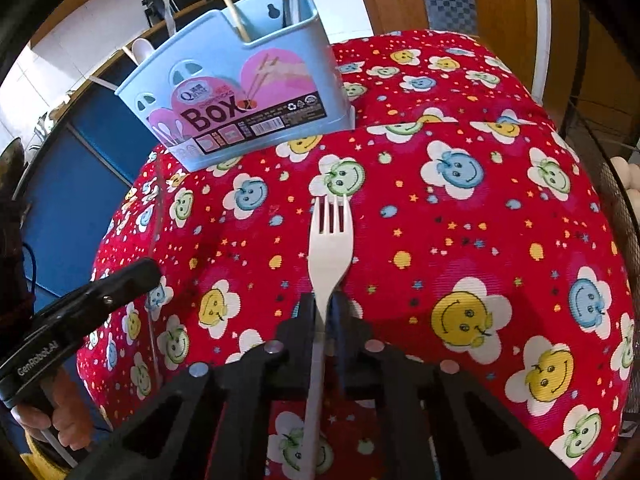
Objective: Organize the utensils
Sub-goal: 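Lift both forks and carry them over the holder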
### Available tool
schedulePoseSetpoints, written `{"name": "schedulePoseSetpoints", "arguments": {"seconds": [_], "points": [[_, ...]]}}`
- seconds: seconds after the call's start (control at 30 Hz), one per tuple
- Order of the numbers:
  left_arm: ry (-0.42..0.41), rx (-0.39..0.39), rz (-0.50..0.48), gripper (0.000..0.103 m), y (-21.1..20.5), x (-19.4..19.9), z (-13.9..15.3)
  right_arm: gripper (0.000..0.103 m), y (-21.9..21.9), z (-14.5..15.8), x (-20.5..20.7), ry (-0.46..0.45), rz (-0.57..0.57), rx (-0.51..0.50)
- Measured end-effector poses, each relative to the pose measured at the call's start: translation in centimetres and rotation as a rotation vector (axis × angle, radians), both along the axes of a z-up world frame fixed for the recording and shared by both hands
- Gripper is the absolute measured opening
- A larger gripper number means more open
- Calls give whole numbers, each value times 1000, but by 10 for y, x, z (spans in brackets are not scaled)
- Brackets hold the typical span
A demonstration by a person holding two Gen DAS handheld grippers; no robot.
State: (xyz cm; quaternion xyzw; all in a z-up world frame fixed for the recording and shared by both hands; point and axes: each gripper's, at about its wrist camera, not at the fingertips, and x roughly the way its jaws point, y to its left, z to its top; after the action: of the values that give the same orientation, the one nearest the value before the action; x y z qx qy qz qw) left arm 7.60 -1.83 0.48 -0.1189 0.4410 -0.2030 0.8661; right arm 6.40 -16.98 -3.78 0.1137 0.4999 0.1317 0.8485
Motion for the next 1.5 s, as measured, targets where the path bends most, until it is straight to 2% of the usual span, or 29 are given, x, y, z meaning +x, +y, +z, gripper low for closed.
{"name": "schedulePoseSetpoints", "arguments": {"seconds": [0.23,0.67,0.97,1.5], "points": [[-67,-53,23,3,16,-8,13,9,0,9,-6,-35,-3,46],[-223,-80,64,3,31,-24,44,9,9,48,-25,-212,3,88],[-278,-73,75,3,34,-29,61,9,11,63,-30,-278,2,81],[-392,-35,94,3,33,-14,108,9,6,70,-35,-321,-7,88]]}}
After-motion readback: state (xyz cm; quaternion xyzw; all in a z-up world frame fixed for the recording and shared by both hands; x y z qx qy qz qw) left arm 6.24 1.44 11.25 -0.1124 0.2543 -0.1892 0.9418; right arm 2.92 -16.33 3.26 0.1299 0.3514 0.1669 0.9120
